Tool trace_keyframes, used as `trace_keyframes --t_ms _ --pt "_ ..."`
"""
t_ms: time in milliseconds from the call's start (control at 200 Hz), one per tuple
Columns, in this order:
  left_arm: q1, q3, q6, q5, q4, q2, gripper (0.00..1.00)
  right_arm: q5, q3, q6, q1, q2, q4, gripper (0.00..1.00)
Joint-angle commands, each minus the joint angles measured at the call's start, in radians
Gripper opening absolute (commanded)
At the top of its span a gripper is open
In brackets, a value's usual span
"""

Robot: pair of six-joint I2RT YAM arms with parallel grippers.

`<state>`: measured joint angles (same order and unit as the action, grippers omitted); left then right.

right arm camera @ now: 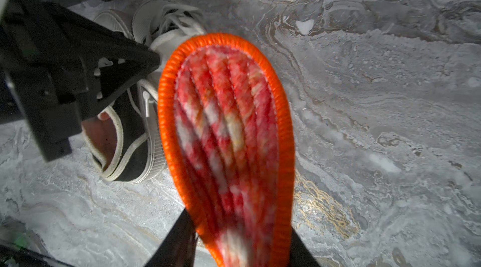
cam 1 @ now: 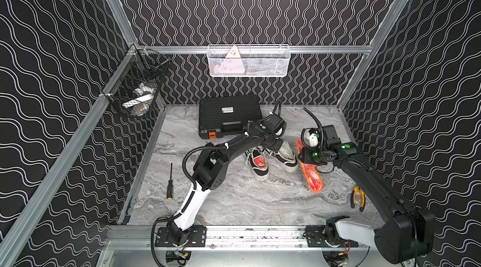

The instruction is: Insert the insole into the shoe

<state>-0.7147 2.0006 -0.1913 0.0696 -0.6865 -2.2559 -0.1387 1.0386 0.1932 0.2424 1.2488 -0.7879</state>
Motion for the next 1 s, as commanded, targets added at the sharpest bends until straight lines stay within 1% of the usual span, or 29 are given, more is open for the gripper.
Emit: trace_keyframes --t_ms 0,75,190,300,500,630,690,781,861,981,996 --pt "0.016 -0.063 0.002 0.069 0.075 0.078 0.00 -0.095 0.036 -0.059 0.003 0.020 -0.066 0.43" --pt "0.030 -0.141 -0.004 0.131 0.133 0.141 0.00 -0.138 0.050 -0.081 0.012 0.036 -0.087 0.42" --pt "0.041 -0.251 0.033 0.245 0.227 0.219 0.00 -0.161 0.052 -0.105 0.038 0.065 -0.099 0.42" --pt "0.048 -0.330 0.052 0.304 0.299 0.258 0.00 -0.171 0.070 -0.125 0.069 0.102 -0.117 0.42" --pt "0.073 -0.373 0.011 0.370 0.376 0.272 0.00 -0.155 0.065 -0.101 0.135 0.133 -0.133 0.43" --pt "0.073 -0.373 0.038 0.403 0.375 0.277 0.00 -0.138 0.045 -0.063 0.171 0.146 -0.117 0.43" --pt "0.072 -0.389 0.042 0.409 0.390 0.287 0.00 -0.141 0.051 -0.052 0.171 0.171 -0.122 0.43" --pt "0.076 -0.403 0.052 0.436 0.399 0.296 0.00 -0.115 0.076 -0.028 0.170 0.221 -0.143 0.43" --pt "0.077 -0.407 0.051 0.453 0.395 0.300 0.00 -0.092 0.086 0.000 0.162 0.248 -0.123 0.44" --pt "0.075 -0.411 0.055 0.488 0.392 0.306 0.00 -0.114 0.088 0.028 0.131 0.279 -0.075 0.44" --pt "0.075 -0.411 0.054 0.492 0.392 0.305 0.00 -0.118 0.117 0.027 0.129 0.285 -0.071 0.44"
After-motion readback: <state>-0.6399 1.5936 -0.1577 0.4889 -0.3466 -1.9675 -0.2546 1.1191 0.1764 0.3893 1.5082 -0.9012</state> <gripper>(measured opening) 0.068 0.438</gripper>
